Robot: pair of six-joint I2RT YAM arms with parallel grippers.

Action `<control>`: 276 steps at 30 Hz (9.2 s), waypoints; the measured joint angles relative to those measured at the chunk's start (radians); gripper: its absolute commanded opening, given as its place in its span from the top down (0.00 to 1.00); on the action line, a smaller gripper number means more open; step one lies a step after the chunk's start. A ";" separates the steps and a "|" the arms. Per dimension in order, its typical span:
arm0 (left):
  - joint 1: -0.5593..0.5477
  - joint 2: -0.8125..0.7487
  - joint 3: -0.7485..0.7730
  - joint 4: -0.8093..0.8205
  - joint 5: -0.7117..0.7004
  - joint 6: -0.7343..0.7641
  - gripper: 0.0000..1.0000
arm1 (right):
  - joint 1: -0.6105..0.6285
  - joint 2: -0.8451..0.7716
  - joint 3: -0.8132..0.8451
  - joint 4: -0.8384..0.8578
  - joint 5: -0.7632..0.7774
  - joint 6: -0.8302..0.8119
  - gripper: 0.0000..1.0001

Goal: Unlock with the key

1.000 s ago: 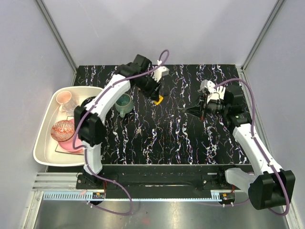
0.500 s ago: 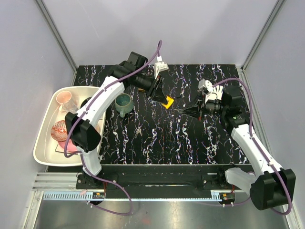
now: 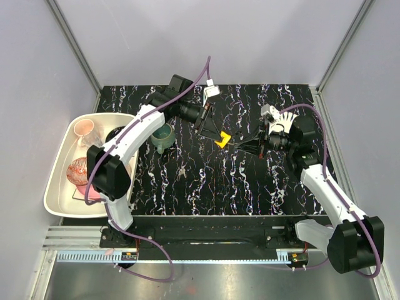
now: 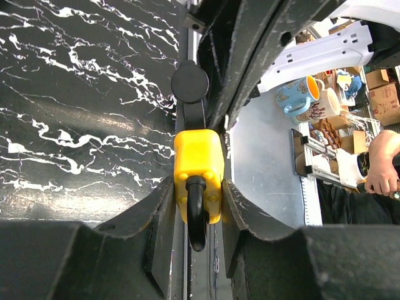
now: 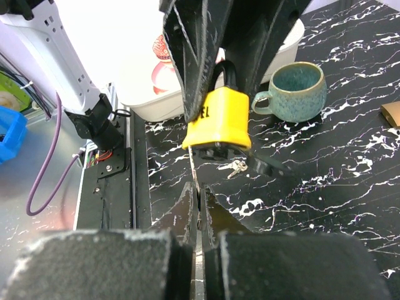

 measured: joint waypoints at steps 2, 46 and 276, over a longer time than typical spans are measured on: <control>0.001 -0.013 -0.005 0.014 0.007 -0.006 1.00 | 0.000 0.000 -0.005 0.012 -0.001 0.004 1.00; 0.000 -0.085 -0.055 0.113 0.001 -0.060 1.00 | -0.013 0.053 -0.027 0.174 -0.027 0.162 1.00; 0.021 -0.161 -0.336 0.462 -0.216 -0.279 0.49 | 0.378 0.080 0.196 -0.520 0.743 -0.854 1.00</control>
